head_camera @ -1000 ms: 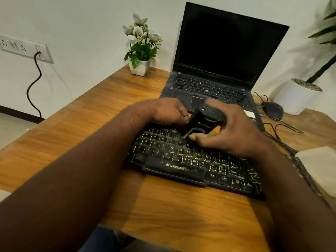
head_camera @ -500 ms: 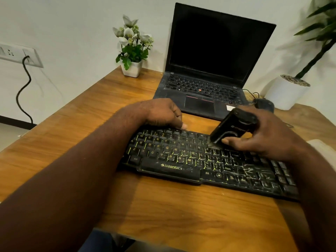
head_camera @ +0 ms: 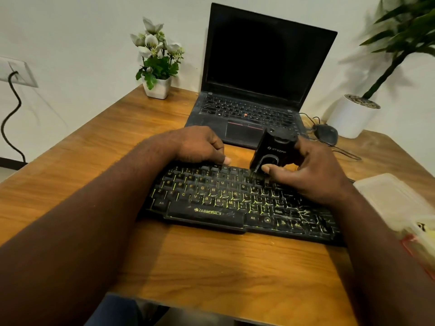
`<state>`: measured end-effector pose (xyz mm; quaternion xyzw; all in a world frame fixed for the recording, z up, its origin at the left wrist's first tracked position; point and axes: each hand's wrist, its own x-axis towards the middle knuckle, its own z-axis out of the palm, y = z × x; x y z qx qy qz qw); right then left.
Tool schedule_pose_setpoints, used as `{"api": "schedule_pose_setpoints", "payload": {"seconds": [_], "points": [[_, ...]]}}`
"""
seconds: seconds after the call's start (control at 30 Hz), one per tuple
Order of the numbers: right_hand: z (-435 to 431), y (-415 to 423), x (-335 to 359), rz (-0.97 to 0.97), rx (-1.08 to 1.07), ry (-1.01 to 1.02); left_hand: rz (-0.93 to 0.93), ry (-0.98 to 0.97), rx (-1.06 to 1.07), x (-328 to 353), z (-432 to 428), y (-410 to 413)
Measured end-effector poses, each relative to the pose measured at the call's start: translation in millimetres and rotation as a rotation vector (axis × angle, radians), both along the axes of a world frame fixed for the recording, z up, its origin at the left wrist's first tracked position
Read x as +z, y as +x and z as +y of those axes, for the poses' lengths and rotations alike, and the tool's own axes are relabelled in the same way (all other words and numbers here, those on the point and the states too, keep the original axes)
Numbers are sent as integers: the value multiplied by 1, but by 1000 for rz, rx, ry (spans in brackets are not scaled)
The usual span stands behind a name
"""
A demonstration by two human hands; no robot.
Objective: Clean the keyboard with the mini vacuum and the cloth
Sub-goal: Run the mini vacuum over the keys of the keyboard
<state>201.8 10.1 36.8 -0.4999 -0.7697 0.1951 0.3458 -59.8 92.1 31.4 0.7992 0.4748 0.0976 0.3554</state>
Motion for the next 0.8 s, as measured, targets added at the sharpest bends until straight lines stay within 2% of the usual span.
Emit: {"api": "schedule_pose_setpoints", "payload": {"seconds": [0.1,0.2,0.33,0.4,0.53,0.7,0.8], "points": [[0,0,-2,45,-12,23,7,4,-2,0,0,1],[-2,-7,-4,122,67,-49,6,16,4,-1,1,1],[1,-18,-8,15,11,45,-6,11,9,-2,1,1],[2,-16,-8,22,-32,68,-5,8,9,-2,0,1],[0,-9,-6,86,81,-49,2,16,12,-1,0,2],[1,-17,-3,16,74,93,11,18,15,0,-1,3],[0,-16,-4,23,124,46,15,31,24,0,-1,4]]}}
